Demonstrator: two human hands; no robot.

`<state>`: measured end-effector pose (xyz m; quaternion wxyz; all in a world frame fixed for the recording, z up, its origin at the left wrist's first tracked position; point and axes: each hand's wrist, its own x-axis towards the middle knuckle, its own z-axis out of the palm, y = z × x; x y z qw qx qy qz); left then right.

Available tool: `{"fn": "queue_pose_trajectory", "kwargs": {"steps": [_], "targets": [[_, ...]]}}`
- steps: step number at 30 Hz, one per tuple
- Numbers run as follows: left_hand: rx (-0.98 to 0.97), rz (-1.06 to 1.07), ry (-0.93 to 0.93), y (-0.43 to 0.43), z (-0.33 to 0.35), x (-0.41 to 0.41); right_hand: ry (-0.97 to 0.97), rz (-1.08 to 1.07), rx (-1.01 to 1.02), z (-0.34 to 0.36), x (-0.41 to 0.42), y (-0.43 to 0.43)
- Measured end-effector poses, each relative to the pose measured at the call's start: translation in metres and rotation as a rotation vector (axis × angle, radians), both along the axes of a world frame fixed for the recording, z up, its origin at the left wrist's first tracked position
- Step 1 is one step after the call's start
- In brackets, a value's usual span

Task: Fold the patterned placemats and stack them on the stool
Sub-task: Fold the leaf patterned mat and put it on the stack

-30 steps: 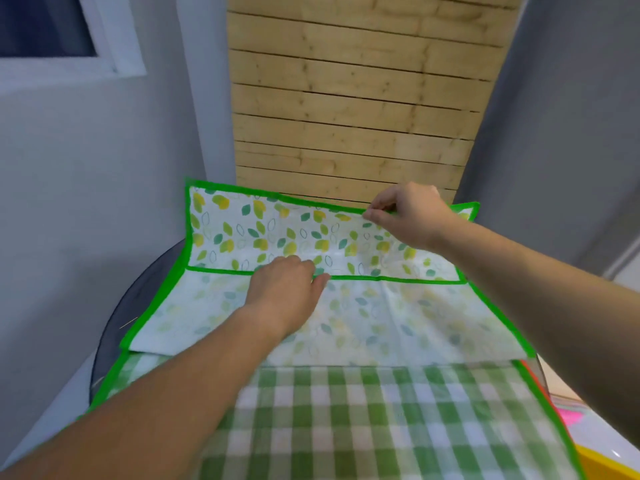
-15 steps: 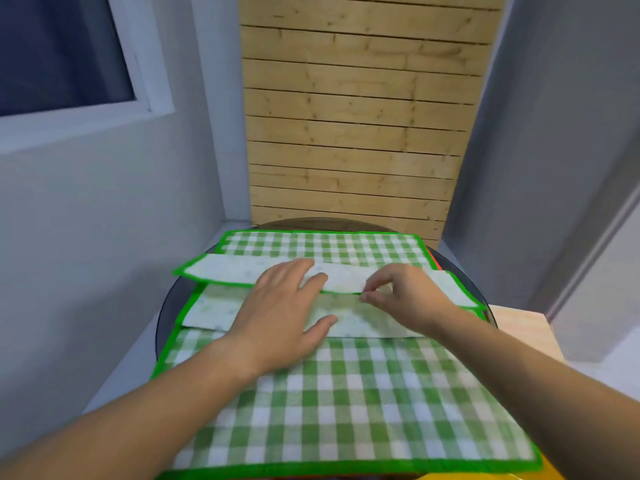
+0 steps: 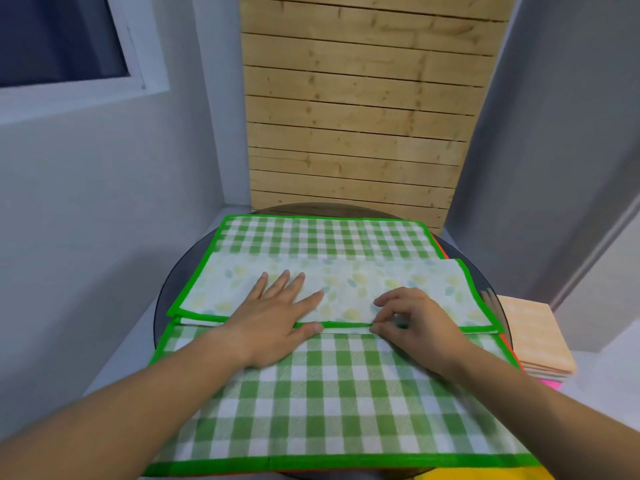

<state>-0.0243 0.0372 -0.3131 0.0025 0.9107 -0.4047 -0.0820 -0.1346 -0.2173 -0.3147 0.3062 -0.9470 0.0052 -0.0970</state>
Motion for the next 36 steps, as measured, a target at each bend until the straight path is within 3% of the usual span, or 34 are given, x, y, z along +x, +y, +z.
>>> {"fn": "queue_pose_trajectory", "kwargs": {"steps": [14, 20, 31, 36], "targets": [[0.015, -0.043, 0.002, 0.001, 0.004, -0.004, -0.058, 0.086, -0.188, 0.010, 0.012, -0.003], [0.029, -0.039, -0.032, 0.001, 0.006, -0.006, 0.183, 0.079, -0.259, 0.012, 0.068, 0.018], [-0.088, 0.072, -0.108, -0.039, 0.023, 0.018, 0.175, 0.048, -0.386, -0.020, 0.080, 0.014], [-0.131, 0.056, 0.114, -0.076, 0.011, 0.029, 0.155, 0.033, -0.369, -0.023, 0.081, 0.013]]}}
